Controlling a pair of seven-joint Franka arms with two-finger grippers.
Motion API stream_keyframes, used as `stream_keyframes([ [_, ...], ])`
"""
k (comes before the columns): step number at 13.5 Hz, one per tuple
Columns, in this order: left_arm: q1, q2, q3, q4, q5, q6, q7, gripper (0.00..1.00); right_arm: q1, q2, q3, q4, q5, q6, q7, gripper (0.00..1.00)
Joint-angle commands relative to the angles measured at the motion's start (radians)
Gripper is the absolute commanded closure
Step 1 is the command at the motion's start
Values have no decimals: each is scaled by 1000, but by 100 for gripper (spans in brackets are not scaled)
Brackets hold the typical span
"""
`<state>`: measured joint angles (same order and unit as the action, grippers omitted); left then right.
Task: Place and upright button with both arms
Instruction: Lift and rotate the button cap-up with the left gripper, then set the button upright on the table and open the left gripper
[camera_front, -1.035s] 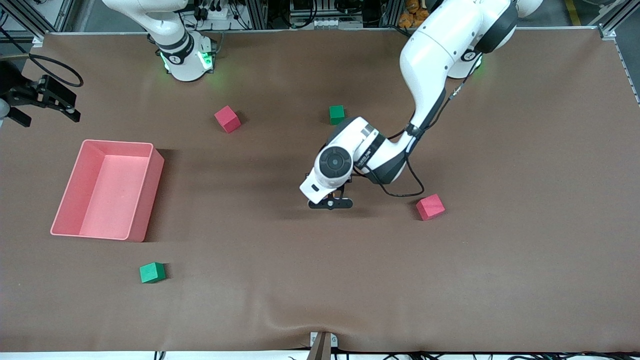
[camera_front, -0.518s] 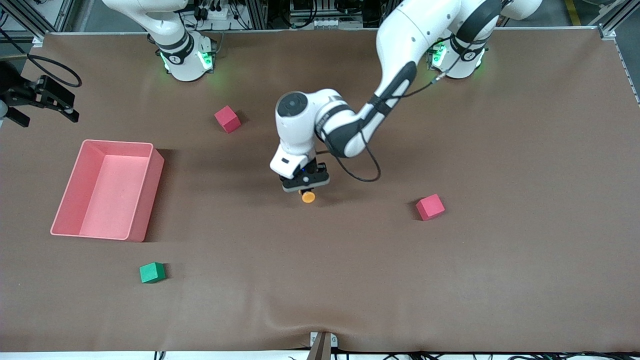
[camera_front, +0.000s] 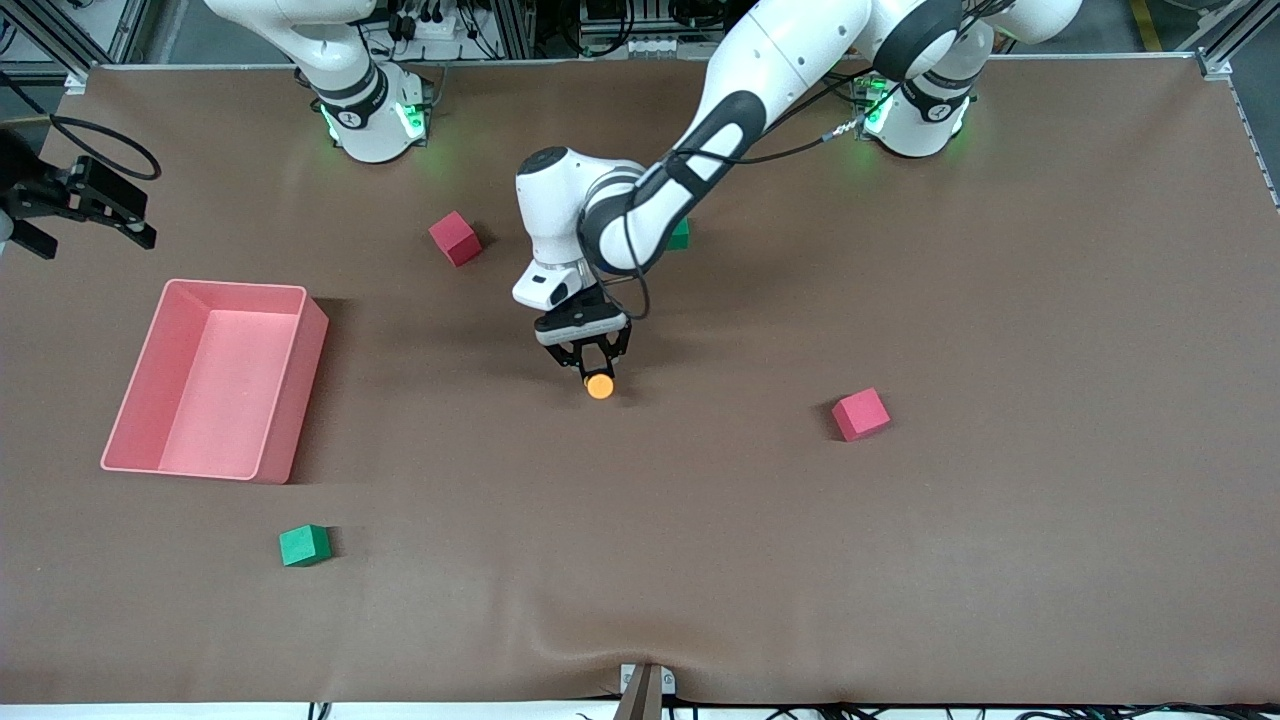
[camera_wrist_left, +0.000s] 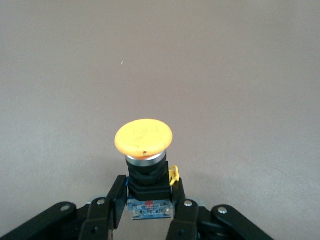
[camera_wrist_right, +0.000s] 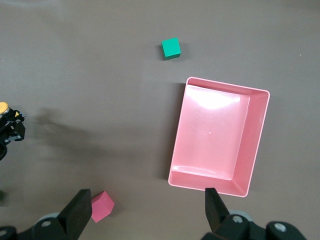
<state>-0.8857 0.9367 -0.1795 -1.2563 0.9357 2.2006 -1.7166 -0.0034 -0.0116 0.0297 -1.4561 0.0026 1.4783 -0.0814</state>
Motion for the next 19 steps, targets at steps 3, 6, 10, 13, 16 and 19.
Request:
stream_keyframes([
  [3,-38,45,15,-2,336,16,-214,100,-15,16,12,33,-12,-19,-11,0],
  [6,-53,80,17,-2,475,18,-251,100,-15,16,10,31,-12,-19,-12,0],
  [10,-53,119,15,-2,673,39,-425,100,-17,16,10,29,-10,-19,-11,0],
  [13,-52,140,15,-2,715,39,-429,100,-18,16,10,28,-10,-19,-11,0],
  [16,-52,160,15,-3,715,39,-428,100,-20,16,10,26,-10,-21,-11,0],
  [19,-53,157,15,-12,710,39,-422,6,-21,16,10,26,-10,-19,-11,0],
])
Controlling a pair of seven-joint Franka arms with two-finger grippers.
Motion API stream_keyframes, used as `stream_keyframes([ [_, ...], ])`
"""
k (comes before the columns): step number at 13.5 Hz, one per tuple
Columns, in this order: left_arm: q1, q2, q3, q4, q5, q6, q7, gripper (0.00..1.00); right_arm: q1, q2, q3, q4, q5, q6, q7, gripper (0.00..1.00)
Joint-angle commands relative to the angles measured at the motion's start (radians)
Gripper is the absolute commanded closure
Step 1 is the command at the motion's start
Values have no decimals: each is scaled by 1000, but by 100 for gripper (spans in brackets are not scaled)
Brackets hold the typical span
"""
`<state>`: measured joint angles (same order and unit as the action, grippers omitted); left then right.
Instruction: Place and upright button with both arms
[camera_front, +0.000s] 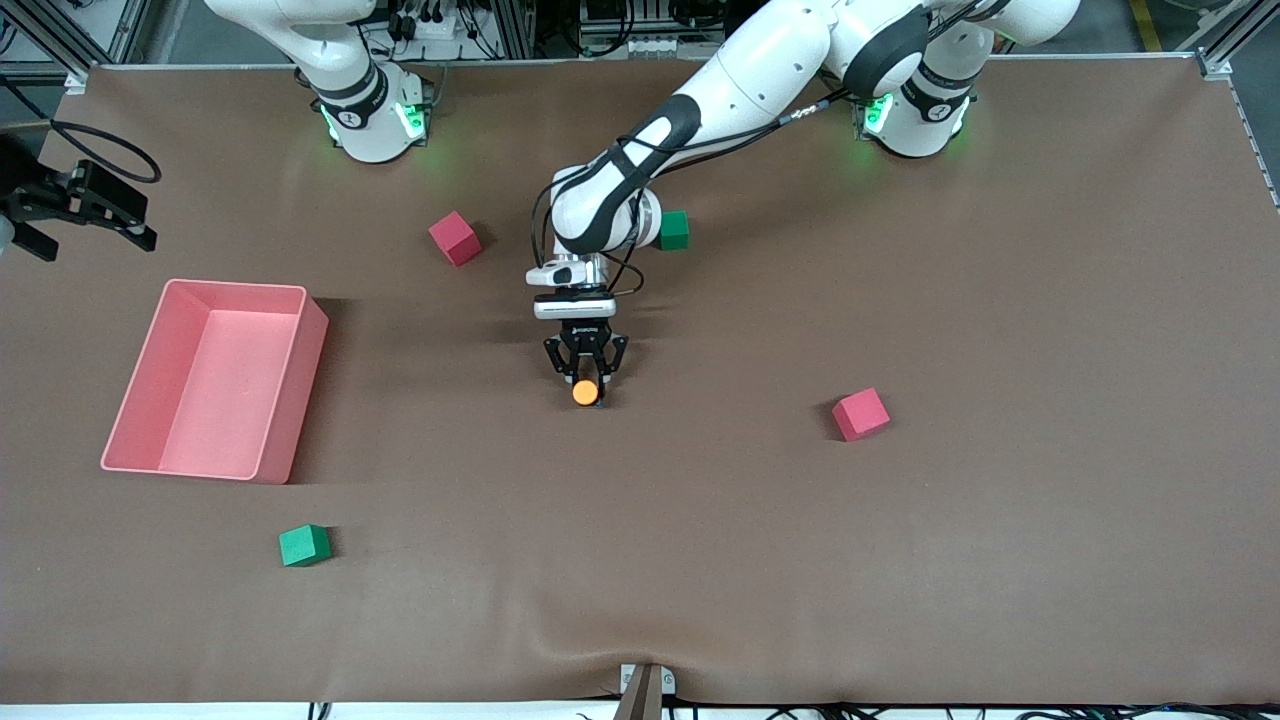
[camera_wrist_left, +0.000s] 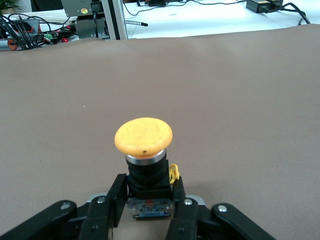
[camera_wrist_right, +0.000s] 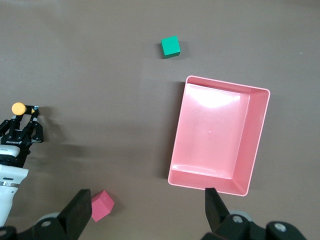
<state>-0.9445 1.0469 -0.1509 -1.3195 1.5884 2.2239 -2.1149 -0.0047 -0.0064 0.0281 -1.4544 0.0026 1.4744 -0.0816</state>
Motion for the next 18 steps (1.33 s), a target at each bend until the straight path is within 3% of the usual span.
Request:
stream_keyframes([
  [1,6,42,-13,48,50,14,-22,0,-18,11,12,25,-10,-16,-10,0],
  [5,3,12,-35,49,-62,10,-7,0,-20,11,12,25,-10,-16,-9,0],
  [9,-6,-53,-97,49,-400,-15,94,0,-26,13,12,23,-10,-16,-9,0],
  [13,-13,-134,-128,57,-704,-163,293,0,-27,13,12,22,-10,-16,-10,0],
  [18,48,-313,-125,55,-976,-289,485,0,-32,13,12,22,-9,-17,-9,0],
])
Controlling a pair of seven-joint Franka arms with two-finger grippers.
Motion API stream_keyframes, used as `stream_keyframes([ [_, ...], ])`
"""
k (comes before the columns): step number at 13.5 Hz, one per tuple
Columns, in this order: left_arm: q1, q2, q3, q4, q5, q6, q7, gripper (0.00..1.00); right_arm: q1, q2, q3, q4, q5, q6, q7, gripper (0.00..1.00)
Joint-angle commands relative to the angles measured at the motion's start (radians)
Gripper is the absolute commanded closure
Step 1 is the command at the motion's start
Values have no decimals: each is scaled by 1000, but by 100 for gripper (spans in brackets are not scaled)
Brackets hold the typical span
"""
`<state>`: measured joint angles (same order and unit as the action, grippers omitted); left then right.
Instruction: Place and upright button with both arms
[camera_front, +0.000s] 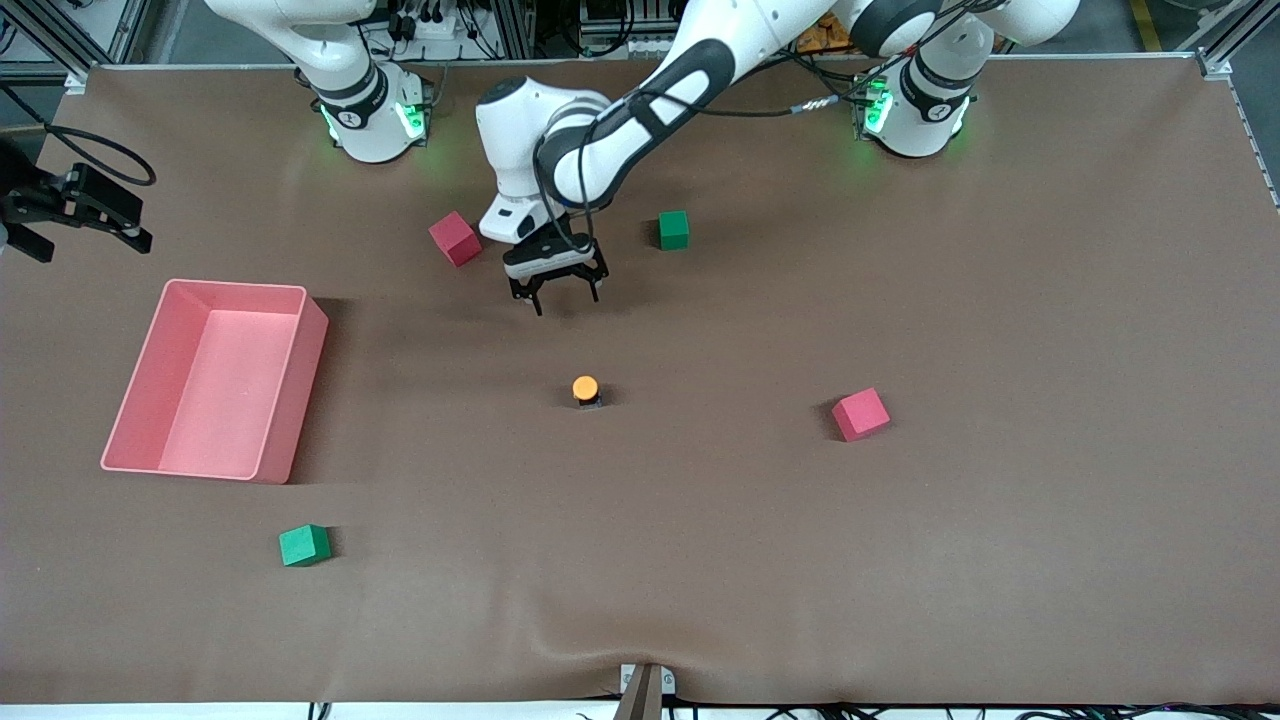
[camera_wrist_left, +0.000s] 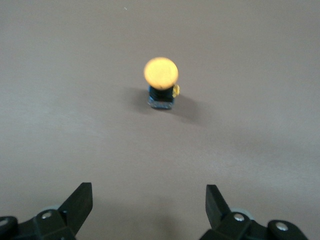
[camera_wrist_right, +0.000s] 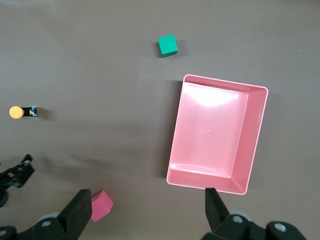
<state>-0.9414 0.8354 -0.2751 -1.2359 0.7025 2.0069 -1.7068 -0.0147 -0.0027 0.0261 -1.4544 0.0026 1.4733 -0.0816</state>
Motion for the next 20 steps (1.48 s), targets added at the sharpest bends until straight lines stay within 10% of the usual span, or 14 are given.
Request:
stream_keyframes([
  [1,79,-155,-2,-31,-139,-129,131,0,-22,10,14,22,-9,-14,-9,0],
  [20,774,-618,-16,-30,-535,-501,1100,0,-27,13,14,20,-9,-14,-10,0],
])
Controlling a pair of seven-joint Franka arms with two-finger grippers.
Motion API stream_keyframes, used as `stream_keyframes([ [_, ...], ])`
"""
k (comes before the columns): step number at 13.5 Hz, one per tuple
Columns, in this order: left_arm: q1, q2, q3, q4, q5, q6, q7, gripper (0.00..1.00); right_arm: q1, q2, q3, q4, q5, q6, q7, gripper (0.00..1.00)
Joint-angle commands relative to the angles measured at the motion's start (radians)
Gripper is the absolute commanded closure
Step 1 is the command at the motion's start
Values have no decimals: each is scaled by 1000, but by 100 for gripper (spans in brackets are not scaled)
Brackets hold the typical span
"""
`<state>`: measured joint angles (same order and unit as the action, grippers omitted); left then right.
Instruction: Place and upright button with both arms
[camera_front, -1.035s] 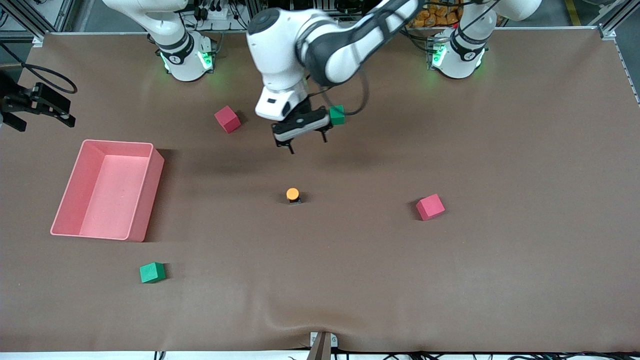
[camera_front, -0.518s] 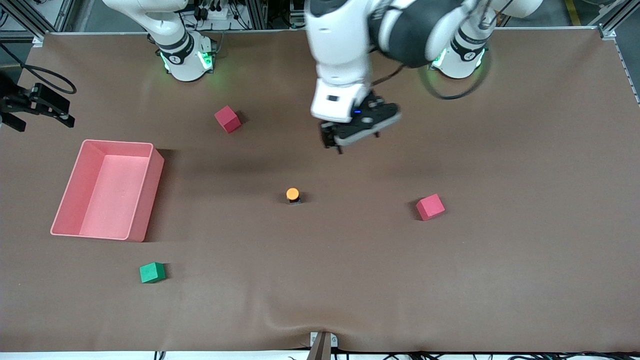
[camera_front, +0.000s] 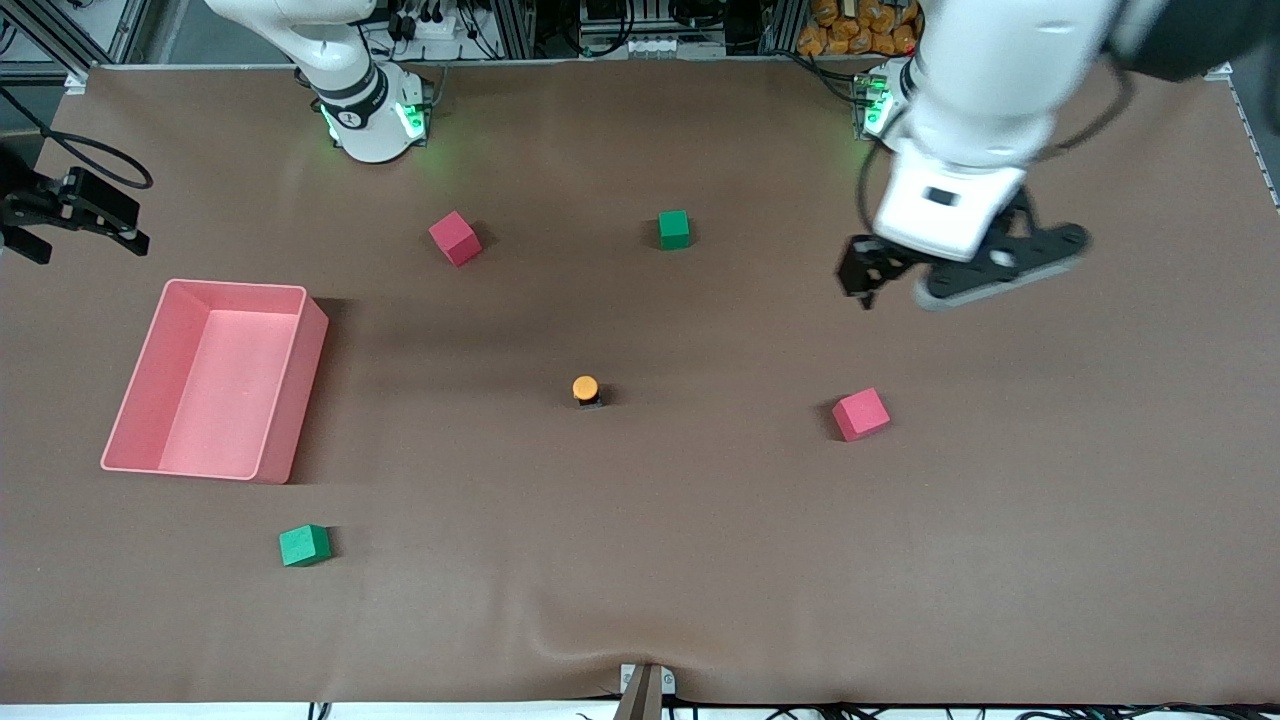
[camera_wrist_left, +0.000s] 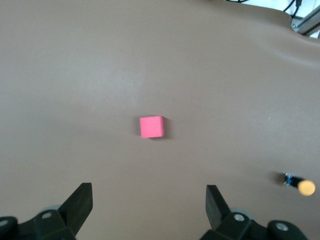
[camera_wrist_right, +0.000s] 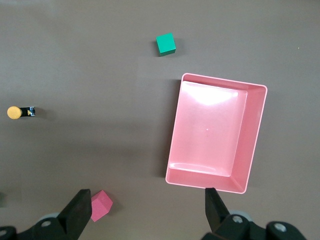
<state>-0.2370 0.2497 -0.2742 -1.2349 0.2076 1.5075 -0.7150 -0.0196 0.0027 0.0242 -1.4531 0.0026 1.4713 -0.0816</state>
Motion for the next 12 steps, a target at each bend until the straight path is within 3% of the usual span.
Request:
stream_keyframes([
  [1,124,-43,-20,-34,-56,-6,190,0,-22,8,16,19,-9,-12,-10,0],
  [3,182,-81,-5,-75,-100,-7,395,0,-22,8,16,19,-7,-14,-10,0],
  [5,186,-133,58,-132,-112,-7,498,0,-22,8,16,19,-7,-14,-10,0],
  [8,188,-207,153,-220,-206,-9,532,0,-22,8,16,19,-7,-14,-10,0],
  [12,212,-279,161,-281,-197,-10,546,0,-22,8,16,19,-9,-14,-10,0],
])
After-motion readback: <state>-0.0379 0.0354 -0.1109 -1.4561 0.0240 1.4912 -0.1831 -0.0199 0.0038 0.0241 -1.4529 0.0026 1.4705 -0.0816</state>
